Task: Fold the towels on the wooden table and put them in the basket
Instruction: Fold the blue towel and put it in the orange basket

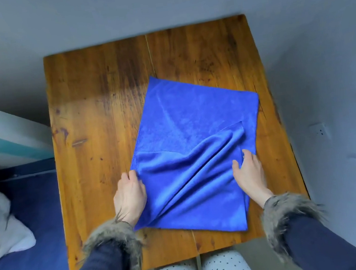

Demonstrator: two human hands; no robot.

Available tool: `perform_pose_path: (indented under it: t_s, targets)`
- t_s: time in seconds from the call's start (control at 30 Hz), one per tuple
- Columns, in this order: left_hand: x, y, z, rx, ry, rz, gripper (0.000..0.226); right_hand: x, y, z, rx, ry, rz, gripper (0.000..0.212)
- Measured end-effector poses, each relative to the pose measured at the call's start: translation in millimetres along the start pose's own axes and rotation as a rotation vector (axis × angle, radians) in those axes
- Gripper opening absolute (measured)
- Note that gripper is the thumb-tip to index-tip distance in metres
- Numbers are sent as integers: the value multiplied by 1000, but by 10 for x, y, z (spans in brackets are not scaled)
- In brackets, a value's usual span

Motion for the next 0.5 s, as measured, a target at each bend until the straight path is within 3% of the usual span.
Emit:
perform_pose_path:
  t_s: [0.07, 0.17, 0.27, 0.4, 0.5]
  targets:
    - [138, -202, 58, 47, 12, 181, 25, -70, -211, -22, 13, -97, 34, 46]
    - [359, -471, 110, 45, -7, 328, 34, -202, -556, -44, 41, -198, 63, 43]
    - [512, -604, 125, 113, -22, 427, 38, -263, -813, -10, 36, -231, 122, 53]
    - [481, -652, 139, 143, -69, 394, 30, -207, -916, 36, 32, -214, 226, 33]
    - [371, -675, 141, 53, -179, 308, 32, -134, -916, 28, 37, -213, 244, 19]
Point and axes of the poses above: each hand's wrist, its own y-axis away from the middle knuckle, its own z-axis out of the palm, x = y × z, the point moved 4 cm from there along -y, towards the middle knuckle, and after that the axes turned 13 degrees about x, right-handed, at the moved point
